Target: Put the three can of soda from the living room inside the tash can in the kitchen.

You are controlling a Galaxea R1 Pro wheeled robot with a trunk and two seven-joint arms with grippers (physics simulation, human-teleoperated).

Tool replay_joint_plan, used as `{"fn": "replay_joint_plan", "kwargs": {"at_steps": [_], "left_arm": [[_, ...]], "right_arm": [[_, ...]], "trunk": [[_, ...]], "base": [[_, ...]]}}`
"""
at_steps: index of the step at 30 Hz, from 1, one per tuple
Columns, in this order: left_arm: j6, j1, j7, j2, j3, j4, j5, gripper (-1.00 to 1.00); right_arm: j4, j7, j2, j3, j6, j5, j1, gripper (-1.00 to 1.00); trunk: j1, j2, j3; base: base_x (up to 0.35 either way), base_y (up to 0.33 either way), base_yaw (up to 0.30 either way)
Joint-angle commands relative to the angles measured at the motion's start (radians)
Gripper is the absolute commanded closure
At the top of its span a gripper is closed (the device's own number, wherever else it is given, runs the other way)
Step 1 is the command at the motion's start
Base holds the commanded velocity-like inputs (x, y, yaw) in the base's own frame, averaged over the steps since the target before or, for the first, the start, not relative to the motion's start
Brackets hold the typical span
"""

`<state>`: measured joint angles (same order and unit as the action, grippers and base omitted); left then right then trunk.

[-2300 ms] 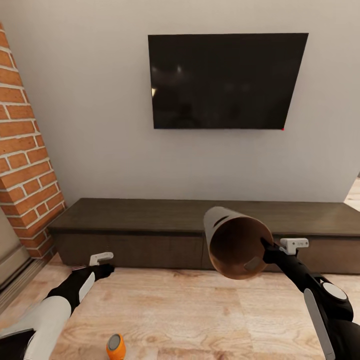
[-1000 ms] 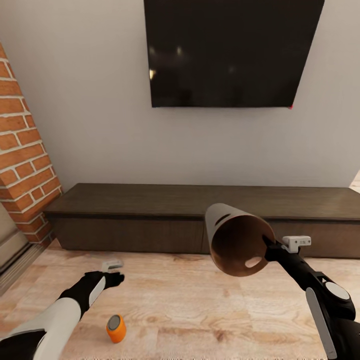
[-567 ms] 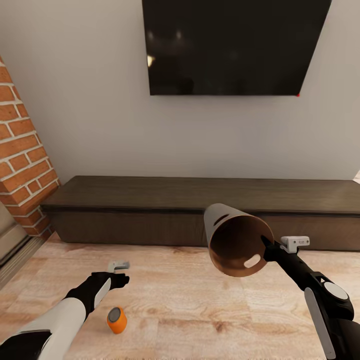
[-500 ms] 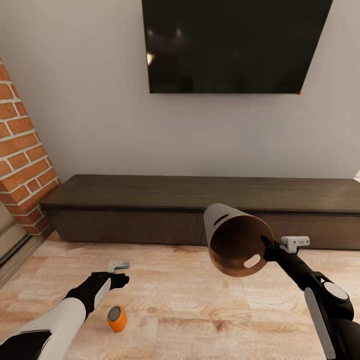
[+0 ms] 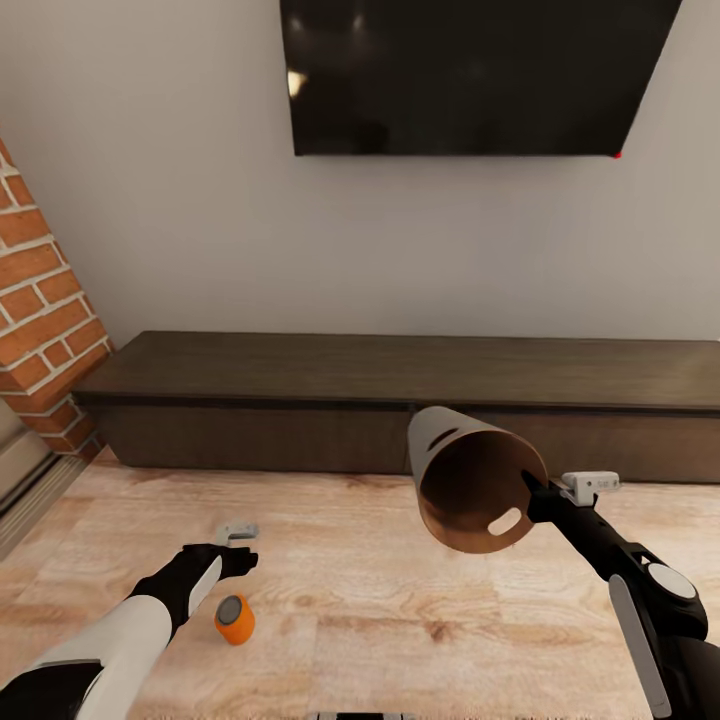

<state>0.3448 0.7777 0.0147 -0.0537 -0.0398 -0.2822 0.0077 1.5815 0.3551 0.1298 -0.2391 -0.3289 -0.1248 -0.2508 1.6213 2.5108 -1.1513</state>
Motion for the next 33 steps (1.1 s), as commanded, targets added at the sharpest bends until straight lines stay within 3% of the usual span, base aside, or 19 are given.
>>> {"fn": "replay_joint_plan", "kwargs": {"at_steps": [1,9,29,33], "left_arm": [[0.000,0.000,0.000,0.000,0.000,0.000,0.000,-1.00],[0.020,0.000,-0.001,0.000,0.000,0.000,-0.001,-1.00],[0.040,0.000,0.002,0.000,0.000,0.000,0.000,-1.00],[0.039,0.000,0.001,0.000,0.000,0.000,0.000,-1.00]], "right_arm": [[0.002,0.004,0.000,0.000,-0.001,-0.013,-0.001,1.00],[0.002,0.041,0.000,-0.001,-0.012,-0.013,-0.006,1.00],[0.002,0.047,-0.002,0.000,-0.015,-0.014,-0.007,1.00],[0.002,0.047,-0.004,0.000,-0.015,-0.014,-0.007,1.00]], "trunk": [[0.000,0.000,-0.004],[0.004,0.002,-0.035],[0.013,0.007,-0.112],[0.013,0.007,-0.112]], "base": [[0.000,0.000,0.000],[0.000,0.000,0.000],[0.000,0.000,0.000],[0.000,0.000,0.000]]}}
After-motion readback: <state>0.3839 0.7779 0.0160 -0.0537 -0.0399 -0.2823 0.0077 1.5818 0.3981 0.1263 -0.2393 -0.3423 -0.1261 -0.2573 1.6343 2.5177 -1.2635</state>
